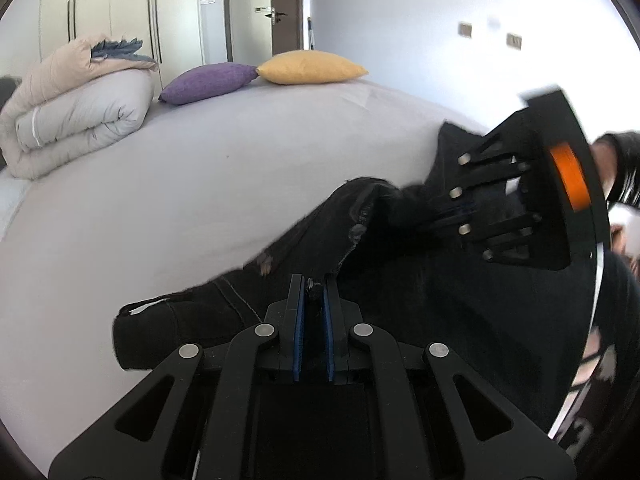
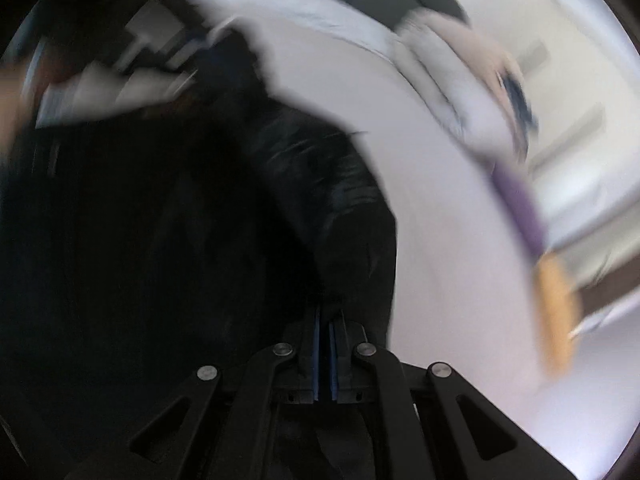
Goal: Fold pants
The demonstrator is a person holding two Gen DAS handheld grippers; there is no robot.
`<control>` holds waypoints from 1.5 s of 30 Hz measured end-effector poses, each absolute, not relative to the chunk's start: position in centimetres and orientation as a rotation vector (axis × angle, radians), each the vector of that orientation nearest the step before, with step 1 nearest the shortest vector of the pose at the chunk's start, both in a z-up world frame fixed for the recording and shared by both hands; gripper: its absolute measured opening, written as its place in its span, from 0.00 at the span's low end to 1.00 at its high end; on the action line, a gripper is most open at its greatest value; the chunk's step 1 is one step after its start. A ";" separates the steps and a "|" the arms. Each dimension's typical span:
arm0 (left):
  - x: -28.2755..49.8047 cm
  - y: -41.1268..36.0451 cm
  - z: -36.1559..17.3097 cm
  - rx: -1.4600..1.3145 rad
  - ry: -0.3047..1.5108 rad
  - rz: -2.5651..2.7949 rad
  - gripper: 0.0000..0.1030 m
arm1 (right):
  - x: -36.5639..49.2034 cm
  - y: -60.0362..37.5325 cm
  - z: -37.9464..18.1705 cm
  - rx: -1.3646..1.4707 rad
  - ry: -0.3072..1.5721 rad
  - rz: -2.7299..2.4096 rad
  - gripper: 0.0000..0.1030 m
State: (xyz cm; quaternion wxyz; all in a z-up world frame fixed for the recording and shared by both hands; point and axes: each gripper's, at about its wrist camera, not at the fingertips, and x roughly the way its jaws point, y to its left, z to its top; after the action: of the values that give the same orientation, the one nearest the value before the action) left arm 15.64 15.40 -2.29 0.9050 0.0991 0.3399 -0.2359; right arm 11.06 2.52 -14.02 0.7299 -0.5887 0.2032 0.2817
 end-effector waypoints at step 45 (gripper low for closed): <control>-4.3 11.5 -8.7 0.641 0.869 -0.682 0.07 | -7.6 -1.5 -21.6 -1.984 0.139 0.751 0.04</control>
State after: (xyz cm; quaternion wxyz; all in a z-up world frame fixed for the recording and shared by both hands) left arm -4.34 11.48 -8.68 0.8031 0.2991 0.4054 -0.3181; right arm -7.56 -1.46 -21.61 0.4864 -0.8154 0.0569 0.3087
